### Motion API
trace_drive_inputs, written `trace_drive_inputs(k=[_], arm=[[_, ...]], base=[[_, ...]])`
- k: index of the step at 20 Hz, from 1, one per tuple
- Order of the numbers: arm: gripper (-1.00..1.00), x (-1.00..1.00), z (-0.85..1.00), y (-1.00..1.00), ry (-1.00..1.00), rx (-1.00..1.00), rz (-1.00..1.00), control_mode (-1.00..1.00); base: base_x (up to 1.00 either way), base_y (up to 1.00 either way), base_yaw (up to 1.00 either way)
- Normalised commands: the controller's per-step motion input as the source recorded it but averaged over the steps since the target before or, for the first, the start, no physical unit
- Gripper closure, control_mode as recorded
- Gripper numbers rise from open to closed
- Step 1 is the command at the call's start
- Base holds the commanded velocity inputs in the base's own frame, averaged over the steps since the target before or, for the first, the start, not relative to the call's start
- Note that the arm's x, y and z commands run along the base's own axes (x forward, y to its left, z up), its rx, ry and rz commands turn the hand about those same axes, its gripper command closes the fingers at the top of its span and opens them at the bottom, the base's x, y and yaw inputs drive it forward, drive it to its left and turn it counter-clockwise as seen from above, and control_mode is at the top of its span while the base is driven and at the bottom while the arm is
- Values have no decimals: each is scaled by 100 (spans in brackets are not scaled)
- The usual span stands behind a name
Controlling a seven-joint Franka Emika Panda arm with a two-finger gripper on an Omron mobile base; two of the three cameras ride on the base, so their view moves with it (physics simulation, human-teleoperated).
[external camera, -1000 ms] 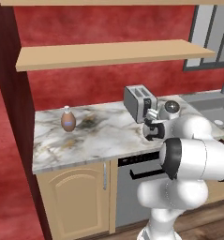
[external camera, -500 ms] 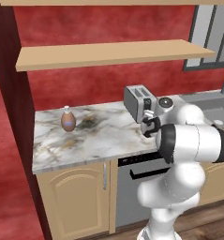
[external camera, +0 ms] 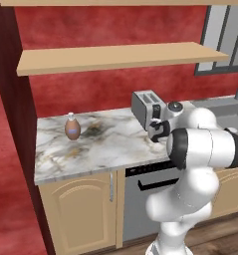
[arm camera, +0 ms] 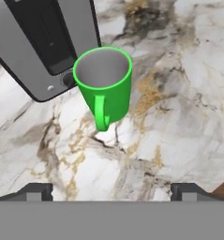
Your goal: Move the mug from next to the sink to the open cabinet. Then, move the bowl with the lime to the fridge to clear the area for faucet cleaning.
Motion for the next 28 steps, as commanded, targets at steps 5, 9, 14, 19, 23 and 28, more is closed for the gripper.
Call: trace_drive_inputs(k=[5, 9, 14, 19, 23, 28], arm=[[-100, 22, -16, -2, -4, -1, 6, -100], [-100, 44, -1, 0, 0, 0, 0, -100], [-100, 33, -2, 0, 0, 0, 0, -100], [-100, 10, -22, 0, 0, -2, 0, -100], [-100, 11, -17, 0, 0, -1, 0, -100], [-100, 9, -2, -2, 0, 0, 0, -100]], base=[[0, 0, 0], [0, 0, 0], [0, 0, 0], [0, 0, 0], [0, 0, 0], [0, 0, 0]])
